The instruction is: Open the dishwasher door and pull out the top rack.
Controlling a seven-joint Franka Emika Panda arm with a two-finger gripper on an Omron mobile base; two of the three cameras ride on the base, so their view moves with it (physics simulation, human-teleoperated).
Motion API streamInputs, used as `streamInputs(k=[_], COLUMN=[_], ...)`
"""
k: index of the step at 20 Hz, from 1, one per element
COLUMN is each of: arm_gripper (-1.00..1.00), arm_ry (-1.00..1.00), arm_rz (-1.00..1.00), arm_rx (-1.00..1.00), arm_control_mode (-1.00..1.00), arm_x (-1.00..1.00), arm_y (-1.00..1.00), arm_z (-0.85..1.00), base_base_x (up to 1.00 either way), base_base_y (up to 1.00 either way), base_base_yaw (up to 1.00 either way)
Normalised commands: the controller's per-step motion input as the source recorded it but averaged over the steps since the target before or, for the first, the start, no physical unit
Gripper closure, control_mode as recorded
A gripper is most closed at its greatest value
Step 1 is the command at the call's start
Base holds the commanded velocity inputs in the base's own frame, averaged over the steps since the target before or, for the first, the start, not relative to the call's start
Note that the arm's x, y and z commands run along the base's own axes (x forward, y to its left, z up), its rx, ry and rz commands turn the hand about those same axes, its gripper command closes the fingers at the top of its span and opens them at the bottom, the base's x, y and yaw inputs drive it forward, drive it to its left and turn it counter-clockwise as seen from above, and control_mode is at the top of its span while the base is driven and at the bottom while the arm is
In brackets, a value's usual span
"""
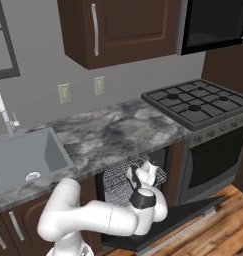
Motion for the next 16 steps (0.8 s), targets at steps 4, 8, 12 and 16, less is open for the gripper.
streamInputs(k=[4,8,12,16], arm_gripper=[-1.0,-1.0,-1.0,-1.0], arm_ry=[0.24,0.28,0.36,0.45], arm_rz=[-0.05,-0.04,-0.04,-0.07], arm_rx=[-0.07,-0.1,-0.16,-0.22], arm_control_mode=[-1.0,-1.0,-1.0,-1.0], arm_x=[-0.48,-0.3,-0.07,0.0], arm_y=[-0.53,-0.48,-0.41,-0.26], arm_z=[-0.47,-0.37,-0.3,-0.23], base_base_x=[0.0,0.0,0.0,0.0], base_base_y=[0.0,0.0,0.0,0.0], base_base_yaw=[0.0,0.0,0.0,0.0])
